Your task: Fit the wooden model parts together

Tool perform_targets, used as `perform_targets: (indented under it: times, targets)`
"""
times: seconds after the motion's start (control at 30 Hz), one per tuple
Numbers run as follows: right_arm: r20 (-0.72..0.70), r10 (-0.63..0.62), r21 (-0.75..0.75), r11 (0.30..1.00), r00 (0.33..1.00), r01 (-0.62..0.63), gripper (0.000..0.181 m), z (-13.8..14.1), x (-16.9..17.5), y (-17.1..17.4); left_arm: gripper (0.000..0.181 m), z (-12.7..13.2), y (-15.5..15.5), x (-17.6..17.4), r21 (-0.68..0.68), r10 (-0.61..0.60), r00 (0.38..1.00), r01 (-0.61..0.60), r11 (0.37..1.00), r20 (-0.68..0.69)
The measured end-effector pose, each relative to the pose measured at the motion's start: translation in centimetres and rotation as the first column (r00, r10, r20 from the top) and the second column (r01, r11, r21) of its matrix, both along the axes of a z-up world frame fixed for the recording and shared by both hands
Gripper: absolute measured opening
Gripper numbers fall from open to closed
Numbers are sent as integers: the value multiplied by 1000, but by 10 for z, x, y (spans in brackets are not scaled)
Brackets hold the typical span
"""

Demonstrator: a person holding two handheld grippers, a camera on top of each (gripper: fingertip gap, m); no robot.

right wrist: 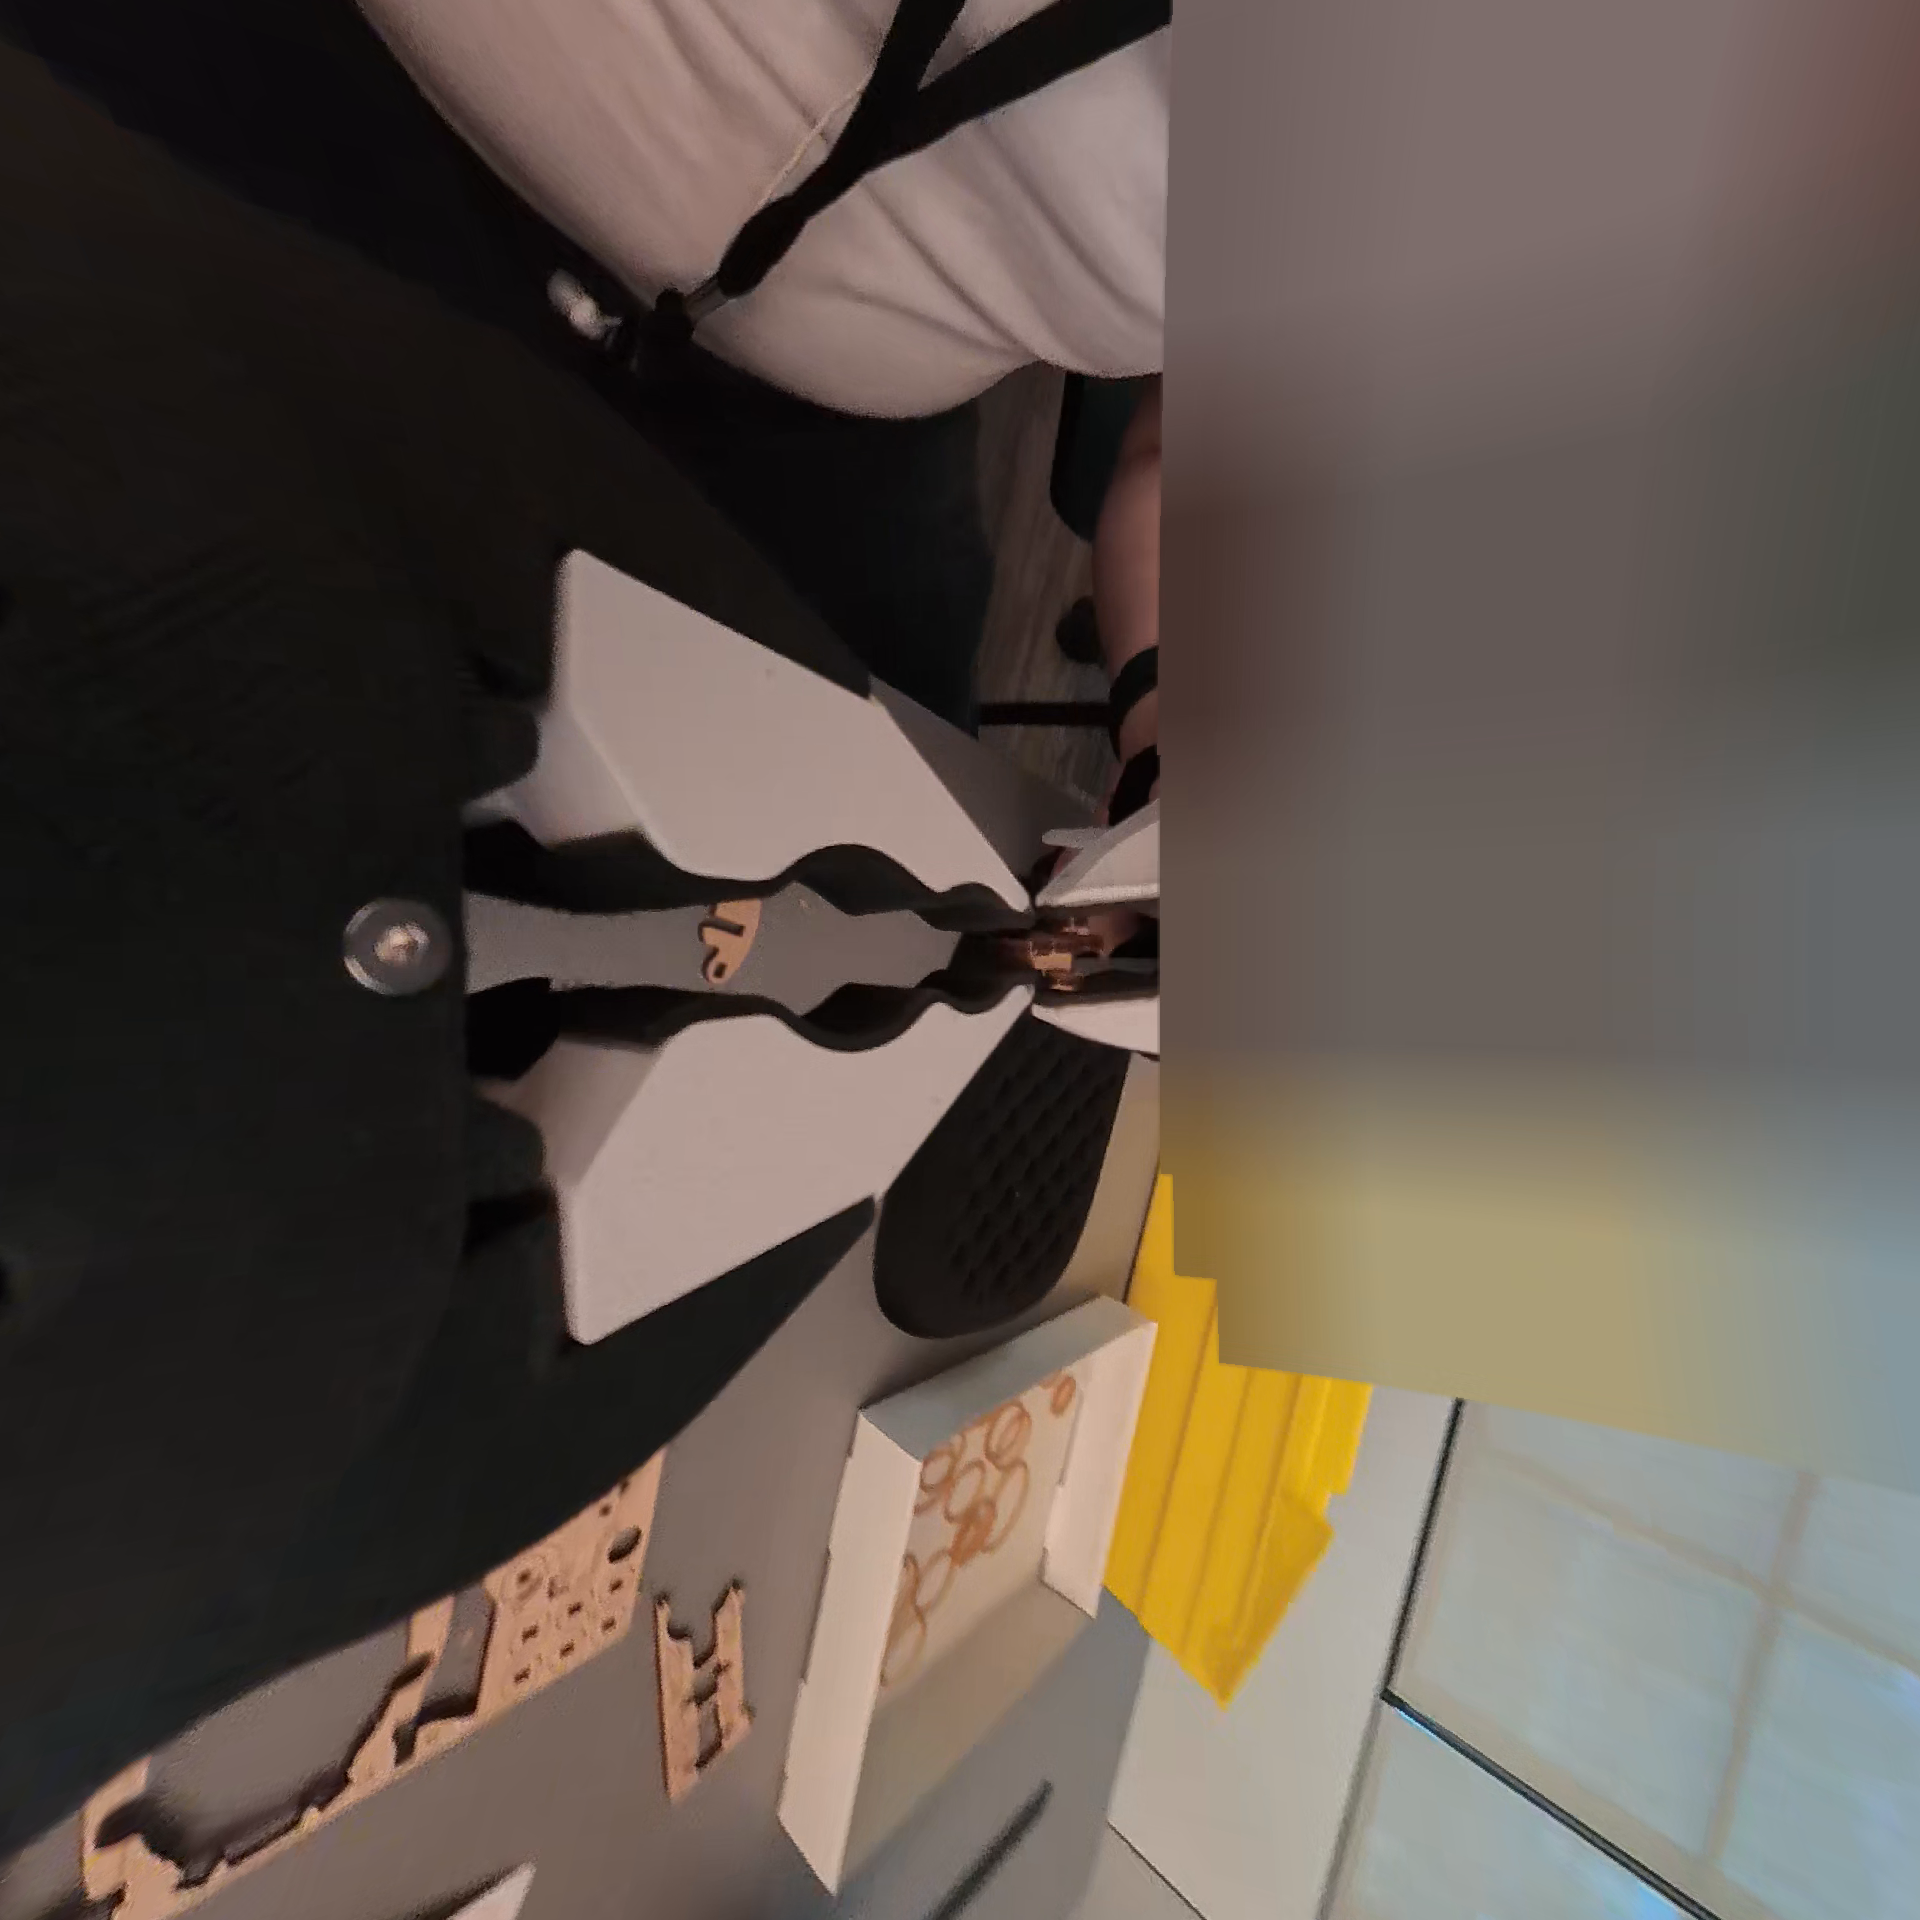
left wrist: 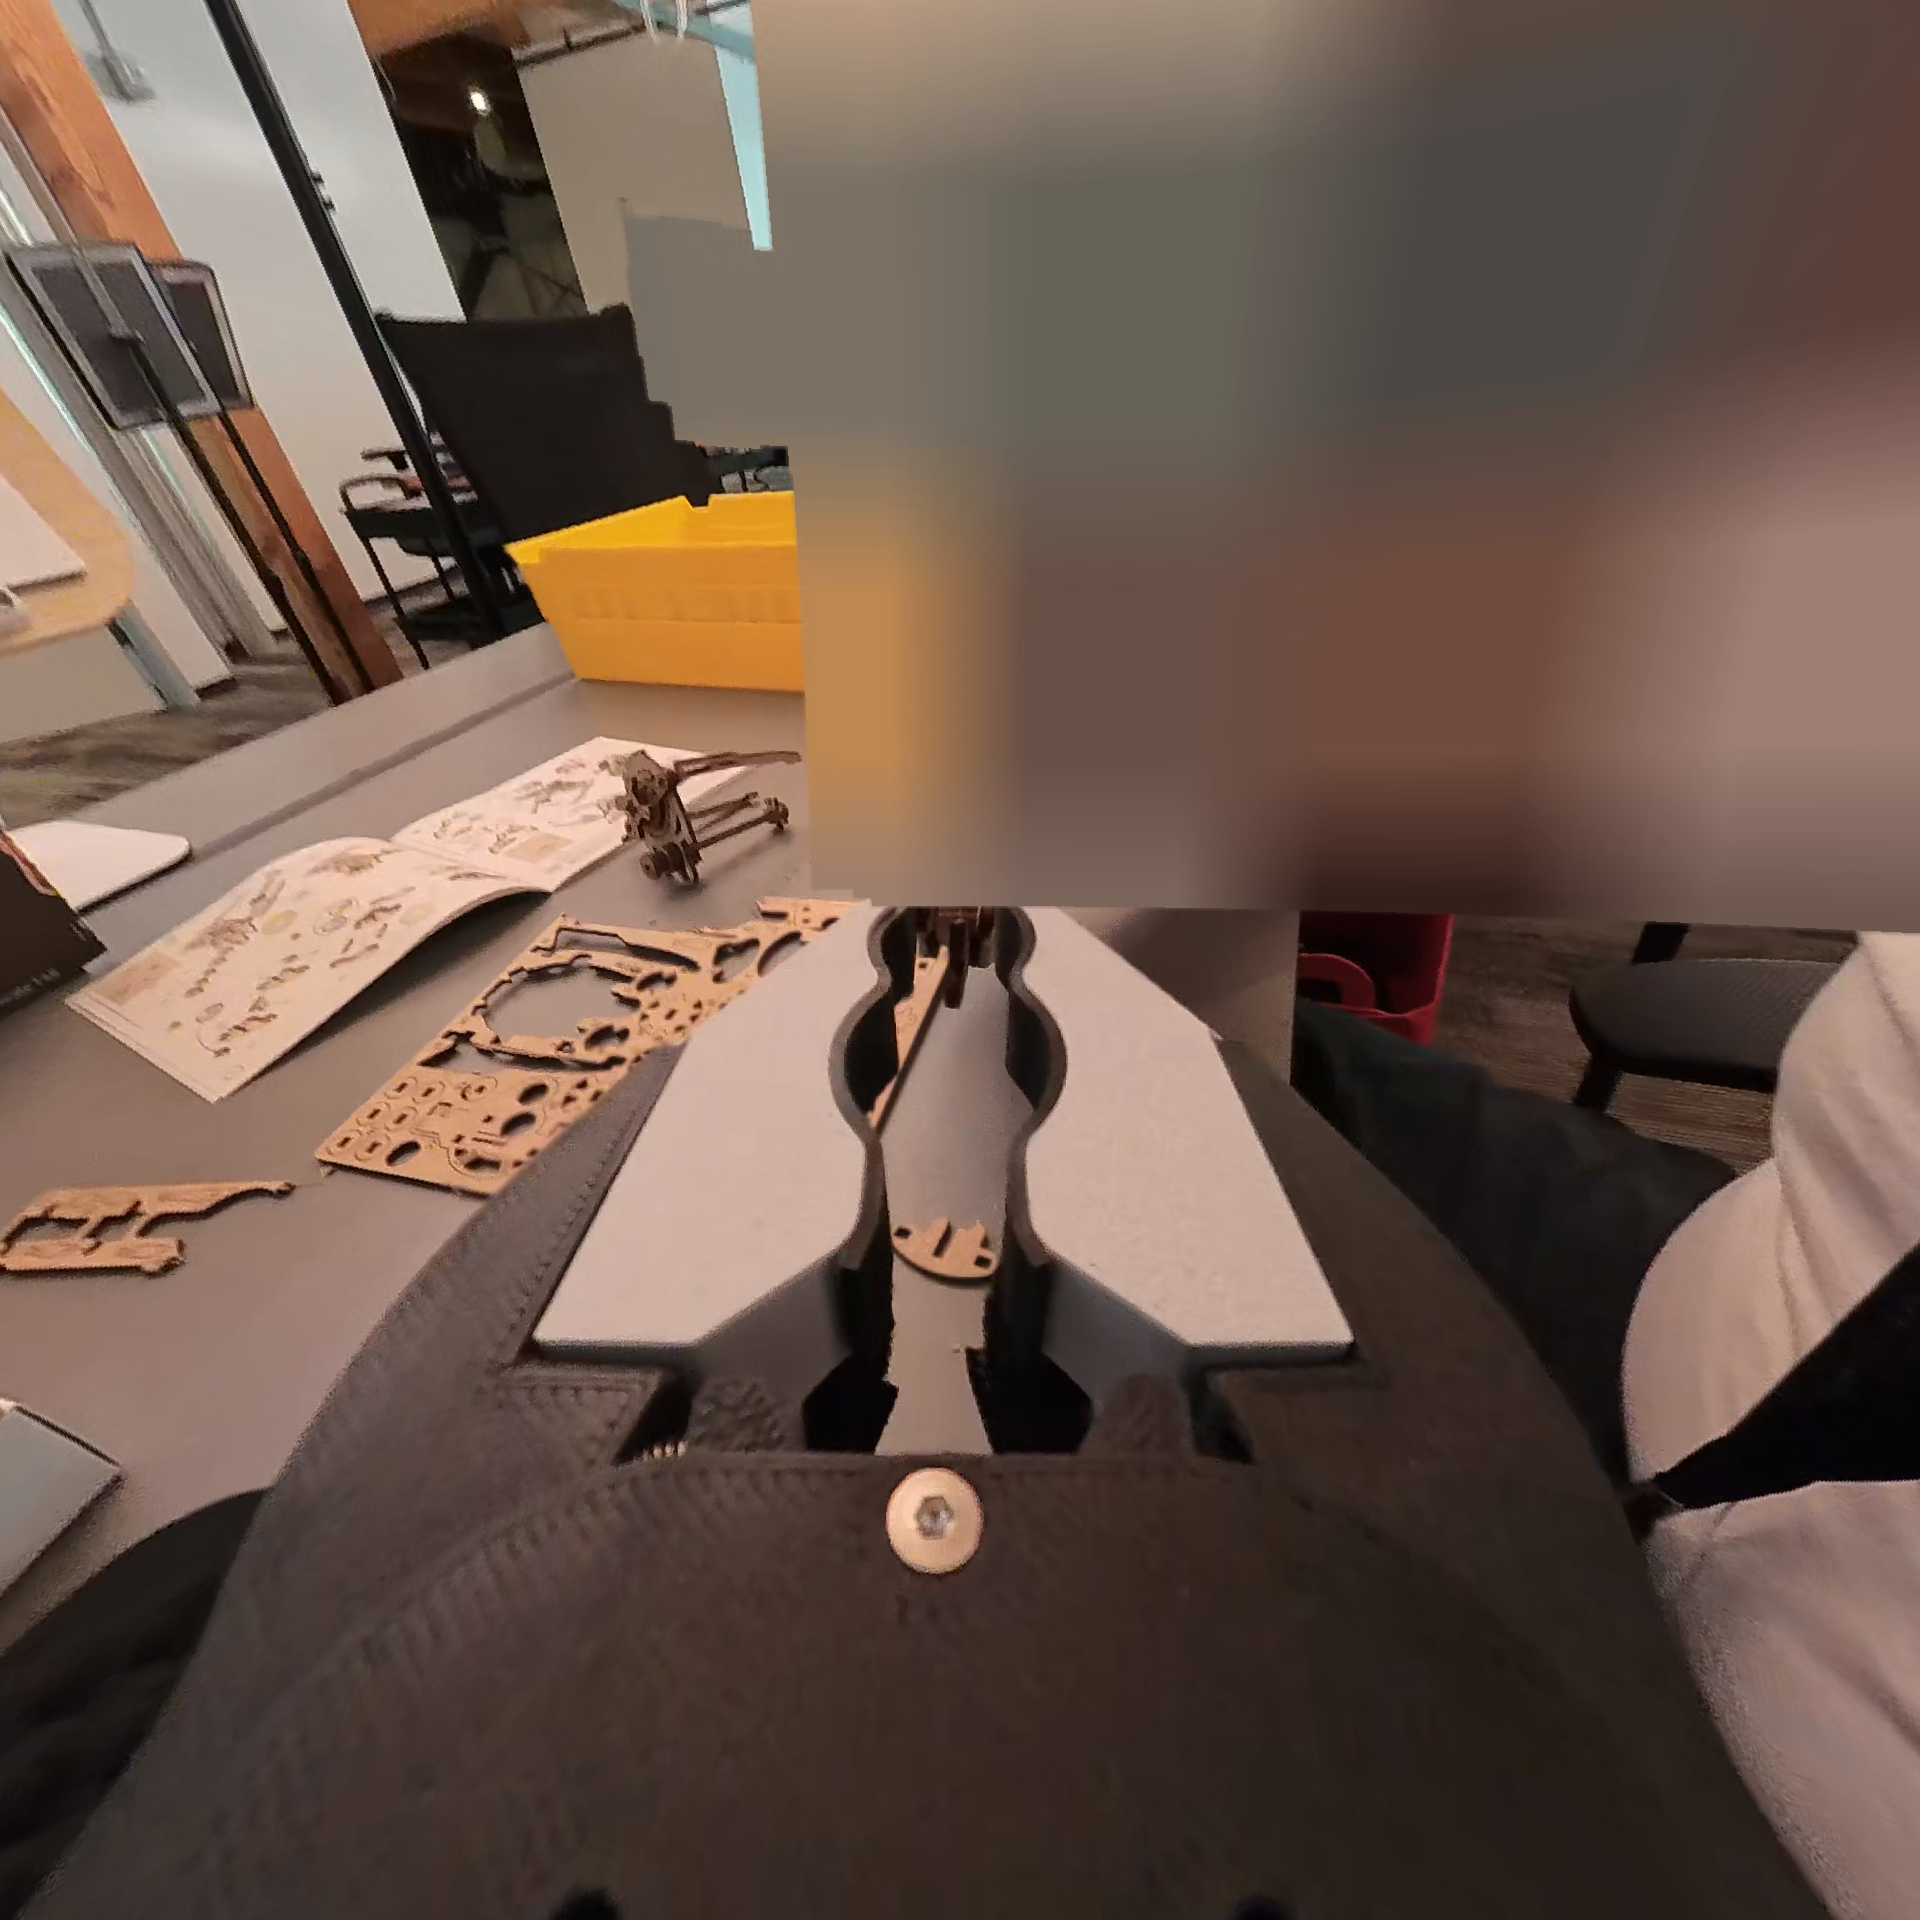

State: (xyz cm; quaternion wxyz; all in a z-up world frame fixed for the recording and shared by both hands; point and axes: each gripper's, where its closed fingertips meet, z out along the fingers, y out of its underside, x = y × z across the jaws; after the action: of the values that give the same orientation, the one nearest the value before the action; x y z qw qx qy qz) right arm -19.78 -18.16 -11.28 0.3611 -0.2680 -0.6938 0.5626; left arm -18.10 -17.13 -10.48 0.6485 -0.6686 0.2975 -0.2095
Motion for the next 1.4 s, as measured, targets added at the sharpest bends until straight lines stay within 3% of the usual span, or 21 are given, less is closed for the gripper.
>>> perform_targets:
  times: [0.23, 0.57, 0.93, 0.97, 1.07, 1.23, 1.3, 1.4]
  targets:
    - [-71, 52, 32, 998, 996, -50, 4, 6, 7, -7, 12, 5, -8, 8, 131, 26, 996, -15, 991, -86]
    - [-52, 128, 61, 990, 990, -125, 4, 1, 15, -13, 13, 1, -15, 15, 70, -52, 998, 55, 996, -44]
    - [-27, 177, 60, 983, 984, -175, 4, -4, 18, -21, 11, -2, -22, 18, 137, -36, 989, 56, 989, -147]
    - [-13, 169, 71, 983, 986, -167, 4, -7, 17, -21, 0, 1, -23, 17, 154, -36, 991, 56, 987, -131]
    - [-26, 153, 51, 987, 988, -151, 4, -3, 15, -17, 0, 0, -24, 21, 165, -53, 989, 75, 983, -135]
    - [82, 47, -8, 999, 996, -47, 4, -15, 1, 3, 0, -4, -3, 0, 148, 79, 991, -62, 987, -112]
    - [84, 21, -7, 1000, 996, -20, 4, -17, -2, 9, 12, 1, 2, -8, 120, 97, 994, -90, 989, -50]
    - [147, 8, -25, 1000, 989, -5, 4, -24, -5, 17, 16, 8, 6, -21, 62, 90, 995, -93, 994, 52]
